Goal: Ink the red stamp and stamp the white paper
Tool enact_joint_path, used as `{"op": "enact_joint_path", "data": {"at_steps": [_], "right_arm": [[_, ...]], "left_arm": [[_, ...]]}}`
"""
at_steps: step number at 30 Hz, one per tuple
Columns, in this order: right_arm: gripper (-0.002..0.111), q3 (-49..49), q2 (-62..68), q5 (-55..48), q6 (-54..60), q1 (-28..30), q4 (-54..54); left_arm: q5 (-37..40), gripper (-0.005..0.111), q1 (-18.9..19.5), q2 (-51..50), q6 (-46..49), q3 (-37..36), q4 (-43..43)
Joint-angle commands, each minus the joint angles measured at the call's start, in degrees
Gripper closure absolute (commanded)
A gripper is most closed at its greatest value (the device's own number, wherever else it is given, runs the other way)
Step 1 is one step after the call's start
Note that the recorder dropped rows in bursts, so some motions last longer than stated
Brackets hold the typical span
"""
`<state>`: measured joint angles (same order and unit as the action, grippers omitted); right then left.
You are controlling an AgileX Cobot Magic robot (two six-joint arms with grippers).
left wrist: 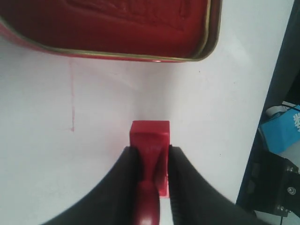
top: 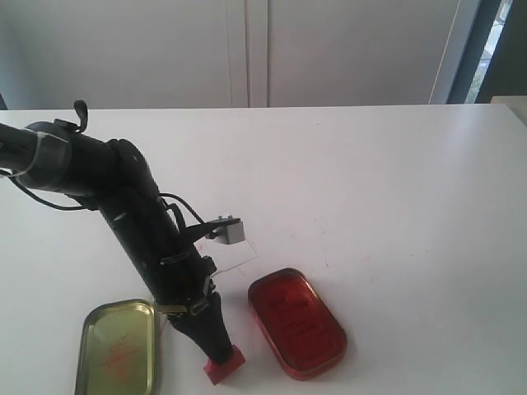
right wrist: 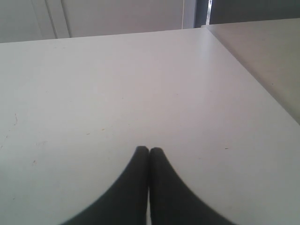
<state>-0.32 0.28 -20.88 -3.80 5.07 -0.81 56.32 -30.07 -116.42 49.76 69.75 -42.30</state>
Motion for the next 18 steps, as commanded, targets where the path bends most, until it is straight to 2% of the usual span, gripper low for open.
{"op": "enact_joint_path", "data": {"at_steps": [1,10,13,18], "right_arm": [[0.108,0.32,-0.28,0.83,0.07,-0.05,0.44],[0.108,0.32,-0.28,0.83,0.07,-0.05,0.44],[0.108,0.32,-0.28,0.83,0.07,-0.05,0.44],[0.108,0.32,-0.28,0.83,0.07,-0.05,0.44]], "left_arm": [[0.41,0.107,0.29,-0.78,0.07,-0.58,-0.89],[-0.68,0.105,0.29,-1.05,-1.12,-0.58,-0.89],[-0.85,0.094,0.29,-1.05,-1.25,-0.58,-0.76],[-1.20,0.069,0.29,-1.05,-1.25,-0.58,-0.67]]}}
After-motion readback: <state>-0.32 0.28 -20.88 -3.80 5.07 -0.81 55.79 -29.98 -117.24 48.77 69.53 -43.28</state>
